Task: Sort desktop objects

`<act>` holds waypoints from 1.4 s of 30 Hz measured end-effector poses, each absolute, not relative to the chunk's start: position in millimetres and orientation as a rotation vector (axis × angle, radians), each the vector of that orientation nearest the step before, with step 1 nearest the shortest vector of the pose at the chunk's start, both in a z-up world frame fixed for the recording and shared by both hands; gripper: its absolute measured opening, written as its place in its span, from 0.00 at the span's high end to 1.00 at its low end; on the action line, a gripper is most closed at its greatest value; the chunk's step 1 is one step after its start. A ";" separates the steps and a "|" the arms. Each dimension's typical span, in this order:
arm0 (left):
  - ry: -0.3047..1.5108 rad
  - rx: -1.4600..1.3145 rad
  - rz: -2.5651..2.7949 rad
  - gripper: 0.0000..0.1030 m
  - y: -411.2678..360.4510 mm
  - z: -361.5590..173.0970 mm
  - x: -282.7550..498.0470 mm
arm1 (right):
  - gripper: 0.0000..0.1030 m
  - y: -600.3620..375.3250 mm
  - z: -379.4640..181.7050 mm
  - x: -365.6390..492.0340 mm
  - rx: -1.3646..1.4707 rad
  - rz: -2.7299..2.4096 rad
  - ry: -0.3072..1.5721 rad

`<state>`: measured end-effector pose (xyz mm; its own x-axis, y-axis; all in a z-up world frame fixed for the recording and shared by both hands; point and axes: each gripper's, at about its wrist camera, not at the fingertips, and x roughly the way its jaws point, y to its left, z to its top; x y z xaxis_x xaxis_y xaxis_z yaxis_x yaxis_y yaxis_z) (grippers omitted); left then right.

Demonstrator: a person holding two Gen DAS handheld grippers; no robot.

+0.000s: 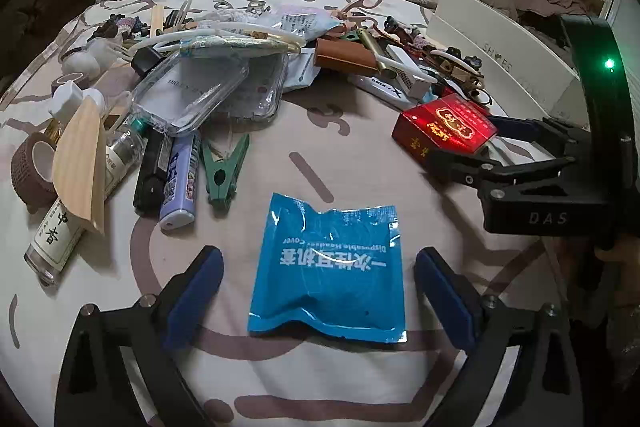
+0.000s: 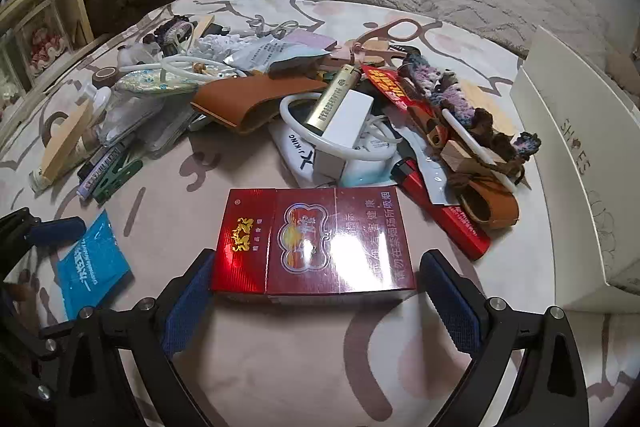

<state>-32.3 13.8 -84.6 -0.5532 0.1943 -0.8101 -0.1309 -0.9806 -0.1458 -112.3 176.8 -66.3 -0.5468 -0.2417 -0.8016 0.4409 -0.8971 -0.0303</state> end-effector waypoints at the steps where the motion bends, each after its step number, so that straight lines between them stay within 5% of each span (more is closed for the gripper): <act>1: -0.092 -1.374 2.616 0.04 14.8 -85.6 -31.6 | 0.07 176.2 -66.7 -111.9 1.214 -2.439 0.328; 3: -0.078 -1.364 2.616 0.00 16.9 -87.4 -30.6 | 0.13 175.6 -68.4 -111.4 1.216 -2.425 0.336; 20: -0.208 -1.275 2.623 0.01 7.8 -85.2 -25.8 | 0.12 183.4 -84.1 -115.7 1.249 -2.375 0.270; 27: -0.160 -1.277 2.697 0.19 7.7 -83.6 -22.4 | 0.11 184.6 -86.7 -116.0 1.251 -2.374 0.250; 42: -0.108 -1.261 2.699 0.37 12.6 -81.4 -19.9 | 0.12 184.3 -83.3 -109.7 1.208 -2.393 0.260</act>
<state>-19.9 12.6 -81.4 -0.6315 0.1751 -0.7553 -0.1142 -0.9845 -0.1328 -109.7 184.3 -83.3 -0.5188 -0.3027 -0.7995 0.4671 -0.8837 0.0314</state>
